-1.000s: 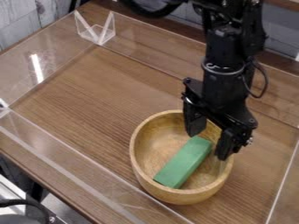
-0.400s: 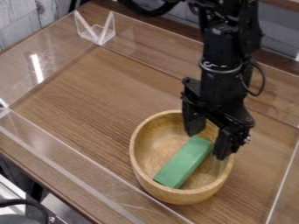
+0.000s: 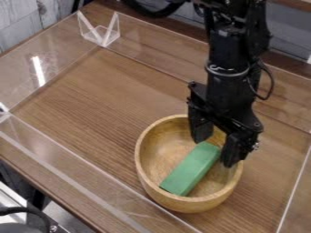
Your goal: Remove the green block from inside the brown bowl and put it on the table
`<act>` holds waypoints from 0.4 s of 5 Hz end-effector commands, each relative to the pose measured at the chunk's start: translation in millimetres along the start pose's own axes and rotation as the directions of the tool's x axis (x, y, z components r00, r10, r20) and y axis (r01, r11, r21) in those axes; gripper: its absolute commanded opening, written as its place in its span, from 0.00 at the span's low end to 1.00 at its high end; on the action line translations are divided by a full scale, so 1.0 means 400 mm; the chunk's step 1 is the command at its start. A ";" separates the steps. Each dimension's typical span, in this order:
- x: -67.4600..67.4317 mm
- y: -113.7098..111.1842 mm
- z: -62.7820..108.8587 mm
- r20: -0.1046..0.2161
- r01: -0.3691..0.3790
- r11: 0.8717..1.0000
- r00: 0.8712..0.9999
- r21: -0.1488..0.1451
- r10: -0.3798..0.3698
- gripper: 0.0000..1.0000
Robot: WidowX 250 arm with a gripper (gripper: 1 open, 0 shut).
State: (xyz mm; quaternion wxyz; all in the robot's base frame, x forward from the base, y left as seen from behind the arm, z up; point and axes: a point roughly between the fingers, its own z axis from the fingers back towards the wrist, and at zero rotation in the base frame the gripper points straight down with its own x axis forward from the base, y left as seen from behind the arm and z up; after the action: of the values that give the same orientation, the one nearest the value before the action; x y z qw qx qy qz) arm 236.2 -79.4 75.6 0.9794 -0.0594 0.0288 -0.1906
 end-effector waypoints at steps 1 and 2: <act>0.006 0.005 0.041 0.057 0.008 1.000 0.998 0.001 -0.008 1.00; 0.001 0.004 0.020 0.057 0.013 1.000 0.998 0.001 -0.013 1.00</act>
State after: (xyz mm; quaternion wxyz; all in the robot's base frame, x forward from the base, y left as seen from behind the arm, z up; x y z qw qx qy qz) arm 232.9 -76.7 69.9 0.9792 -0.0622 0.0294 -0.1908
